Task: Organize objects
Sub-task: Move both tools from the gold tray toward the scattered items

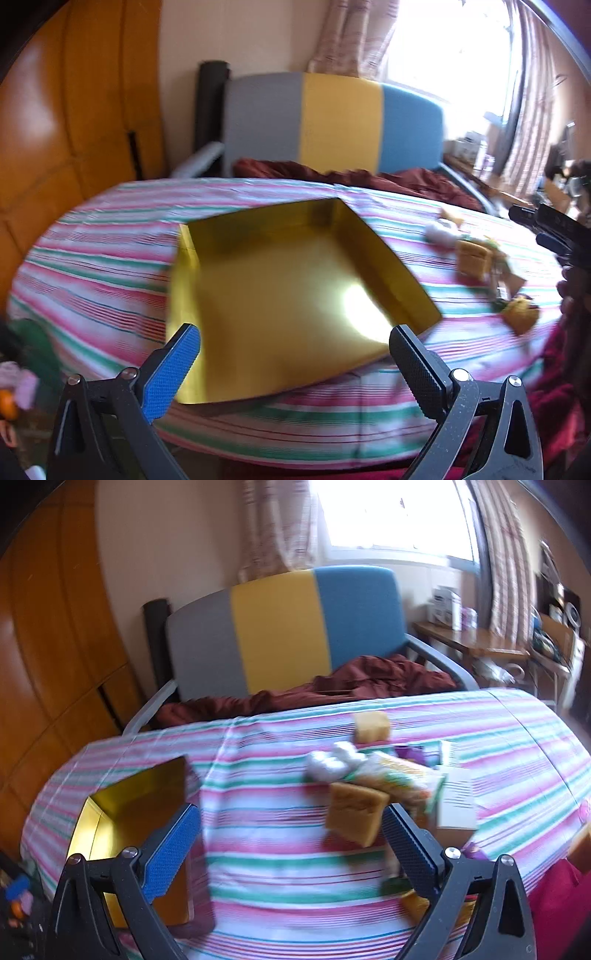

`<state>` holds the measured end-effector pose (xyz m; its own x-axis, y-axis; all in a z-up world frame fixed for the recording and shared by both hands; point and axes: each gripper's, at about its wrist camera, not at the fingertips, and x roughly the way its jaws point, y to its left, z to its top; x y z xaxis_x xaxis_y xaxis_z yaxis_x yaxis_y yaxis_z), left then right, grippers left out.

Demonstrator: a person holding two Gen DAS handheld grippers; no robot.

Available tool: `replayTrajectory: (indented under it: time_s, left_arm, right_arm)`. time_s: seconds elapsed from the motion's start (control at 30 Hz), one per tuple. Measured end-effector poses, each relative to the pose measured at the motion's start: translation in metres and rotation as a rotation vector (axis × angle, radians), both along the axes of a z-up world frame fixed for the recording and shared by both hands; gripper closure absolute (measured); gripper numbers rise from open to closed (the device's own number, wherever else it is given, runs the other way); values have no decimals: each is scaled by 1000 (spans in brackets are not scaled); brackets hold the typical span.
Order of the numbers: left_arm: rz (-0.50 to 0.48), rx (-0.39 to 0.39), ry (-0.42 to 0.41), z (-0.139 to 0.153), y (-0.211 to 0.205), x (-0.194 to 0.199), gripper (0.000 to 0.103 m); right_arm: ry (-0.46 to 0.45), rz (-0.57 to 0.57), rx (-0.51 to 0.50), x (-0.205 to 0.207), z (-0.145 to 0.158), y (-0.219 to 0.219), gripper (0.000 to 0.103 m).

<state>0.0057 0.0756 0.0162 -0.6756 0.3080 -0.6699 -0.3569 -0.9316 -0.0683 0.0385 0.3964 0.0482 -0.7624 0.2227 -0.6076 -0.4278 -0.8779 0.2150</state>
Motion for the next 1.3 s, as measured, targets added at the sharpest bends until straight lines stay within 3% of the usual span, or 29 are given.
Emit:
replayTrajectory:
  time_s: [0.3, 0.43, 0.5, 1.0, 1.2, 1.3]
  left_arm:
    - [-163, 50, -22, 1, 46, -1, 0]
    - [-224, 24, -23, 0, 71, -2, 0]
    - [-241, -1, -6, -1, 83, -1, 0]
    - [-380, -21, -86, -8, 159, -6, 0]
    - [-415, 26, -244, -21, 197, -25, 0]
    - [-414, 33, -271, -26, 213, -33, 0]
  right_arm:
    - [-12, -298, -119, 46, -15, 130, 2]
    - [-15, -375, -164, 62, -37, 158, 2]
    - [1, -390, -252, 69, -44, 168, 2]
    - [7, -361, -289, 67, -49, 168, 2]
    - [4, -353, -294, 66, -49, 167, 2]
    - [-5, -342, -294, 63, -49, 166, 2]
